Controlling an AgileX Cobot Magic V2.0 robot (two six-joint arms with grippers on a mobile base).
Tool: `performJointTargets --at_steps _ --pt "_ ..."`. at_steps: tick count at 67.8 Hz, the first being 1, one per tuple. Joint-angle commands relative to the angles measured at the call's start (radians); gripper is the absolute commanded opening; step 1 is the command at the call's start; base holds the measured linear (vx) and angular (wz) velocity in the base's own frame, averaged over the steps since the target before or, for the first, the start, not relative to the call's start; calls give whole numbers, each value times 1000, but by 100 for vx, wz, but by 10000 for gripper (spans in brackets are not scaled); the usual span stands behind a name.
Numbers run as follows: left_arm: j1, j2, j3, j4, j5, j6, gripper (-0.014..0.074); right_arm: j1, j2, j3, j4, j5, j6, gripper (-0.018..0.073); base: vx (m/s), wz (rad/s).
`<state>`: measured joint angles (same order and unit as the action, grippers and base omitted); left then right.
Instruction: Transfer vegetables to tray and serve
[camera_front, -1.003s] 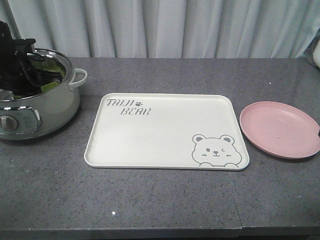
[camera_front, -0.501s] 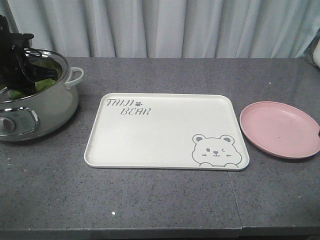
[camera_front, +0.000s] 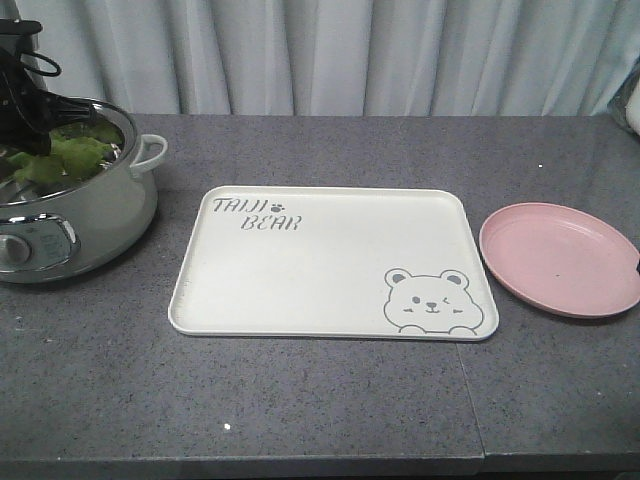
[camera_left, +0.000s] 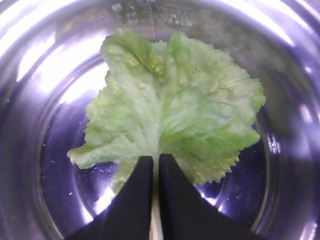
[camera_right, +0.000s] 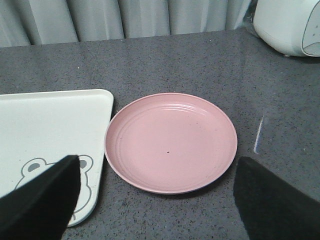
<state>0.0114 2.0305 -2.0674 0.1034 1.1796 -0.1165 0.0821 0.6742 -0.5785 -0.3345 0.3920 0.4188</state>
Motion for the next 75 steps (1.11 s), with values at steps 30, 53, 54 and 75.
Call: performJointTargets --at_steps 30,53,54,75 --pt "-6 -279 -31 -59 -86 0 -7 -3 18 -36 48 -202 -13 594 0 0" --pt "-7 -357 -31 -398 -97 127 -7 -1 184 -206 168 -343 -13 594 0 0" --pt "-7 -357 -31 -414 -97 131 -7 2 192 -224 168 -344 -13 594 0 0" --pt "-16 -357 -30 -616 -111 193 -7 225 436 -524 220 -378 -10 594 0 0"
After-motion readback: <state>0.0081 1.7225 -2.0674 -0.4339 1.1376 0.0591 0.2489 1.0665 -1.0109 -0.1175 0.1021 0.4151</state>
